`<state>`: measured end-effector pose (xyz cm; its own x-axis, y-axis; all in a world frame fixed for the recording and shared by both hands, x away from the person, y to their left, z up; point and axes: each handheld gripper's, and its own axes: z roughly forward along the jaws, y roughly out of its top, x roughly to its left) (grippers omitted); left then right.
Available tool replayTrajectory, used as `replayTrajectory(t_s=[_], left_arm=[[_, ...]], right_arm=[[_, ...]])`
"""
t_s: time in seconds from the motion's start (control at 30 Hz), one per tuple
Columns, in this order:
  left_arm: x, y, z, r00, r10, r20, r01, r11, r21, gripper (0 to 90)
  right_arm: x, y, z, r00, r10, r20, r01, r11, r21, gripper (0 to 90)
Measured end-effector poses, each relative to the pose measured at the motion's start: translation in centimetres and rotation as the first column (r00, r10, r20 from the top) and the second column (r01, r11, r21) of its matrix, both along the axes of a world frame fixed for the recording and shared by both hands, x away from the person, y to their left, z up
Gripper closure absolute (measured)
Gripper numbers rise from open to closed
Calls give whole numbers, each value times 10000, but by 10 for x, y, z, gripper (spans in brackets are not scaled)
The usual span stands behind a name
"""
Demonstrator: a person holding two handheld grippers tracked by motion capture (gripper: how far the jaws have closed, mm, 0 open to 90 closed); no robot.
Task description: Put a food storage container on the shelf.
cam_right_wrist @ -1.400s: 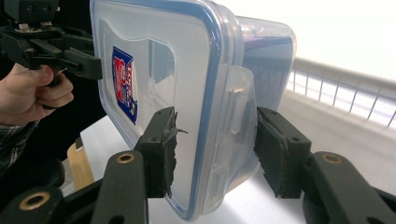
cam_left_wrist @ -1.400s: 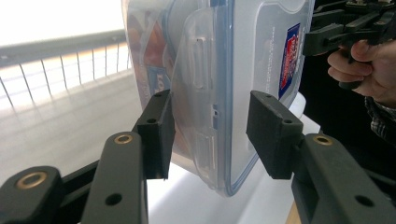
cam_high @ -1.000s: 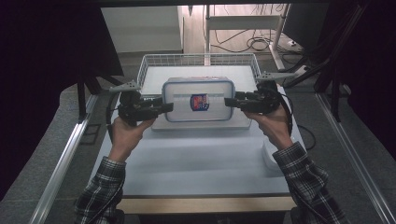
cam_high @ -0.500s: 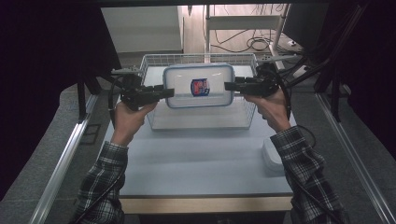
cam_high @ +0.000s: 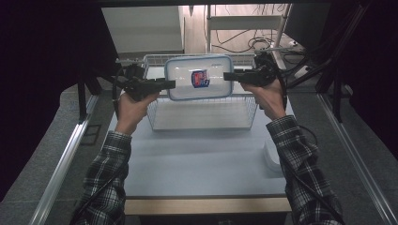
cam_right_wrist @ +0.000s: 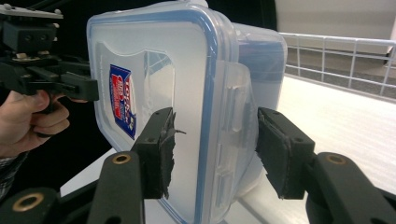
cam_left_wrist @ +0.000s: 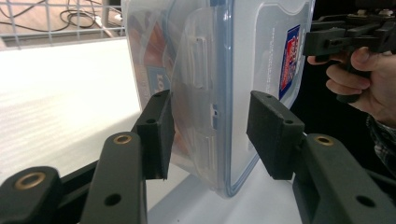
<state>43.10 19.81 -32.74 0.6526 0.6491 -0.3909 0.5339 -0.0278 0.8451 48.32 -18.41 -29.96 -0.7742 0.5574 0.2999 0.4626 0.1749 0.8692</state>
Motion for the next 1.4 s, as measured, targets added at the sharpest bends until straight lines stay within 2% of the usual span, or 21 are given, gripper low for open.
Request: replayTrajectory(t_s=[0.13,0.23,0.43,0.63,0.9,1.1,1.2,1.3,1.37,1.4], left_arm=[[7,1,1,9999,16,-129,-17,10000,-64,512],[9,3,-2,10000,-41,-32,41,9998,-196,508],[11,6,-7,9998,-197,76,202,9975,-675,497],[10,3,-6,9999,-80,129,85,9992,-389,492],[12,3,-8,9998,-33,179,41,9990,-452,478],[12,2,-7,9997,40,222,-35,9997,-245,470],[12,2,-8,9998,-15,202,19,9998,-204,459],[13,1,-10,9999,-12,169,16,9997,-236,440],[14,2,-10,9999,21,116,-18,9997,-249,449],[14,2,-10,9999,21,141,-19,9999,-146,458]], right_arm=[[7,1,-1,9998,-137,-168,139,9999,81,482],[9,2,0,9997,-111,-201,112,9999,46,479],[8,5,-3,9998,-121,-176,120,9999,-59,432],[6,8,-4,9995,-249,-178,246,9996,-137,420],[8,8,-8,9990,-236,-372,233,9997,-84,407],[9,8,-10,9990,-164,-424,158,9998,-130,403],[9,9,-14,9986,-98,-511,79,9993,-357,387],[9,13,-19,9989,-126,-447,84,9957,-923,401],[11,10,-21,9974,-151,-698,113,9984,-551,434],[12,9,-22,9974,-153,-707,116,9985,-529,458]])
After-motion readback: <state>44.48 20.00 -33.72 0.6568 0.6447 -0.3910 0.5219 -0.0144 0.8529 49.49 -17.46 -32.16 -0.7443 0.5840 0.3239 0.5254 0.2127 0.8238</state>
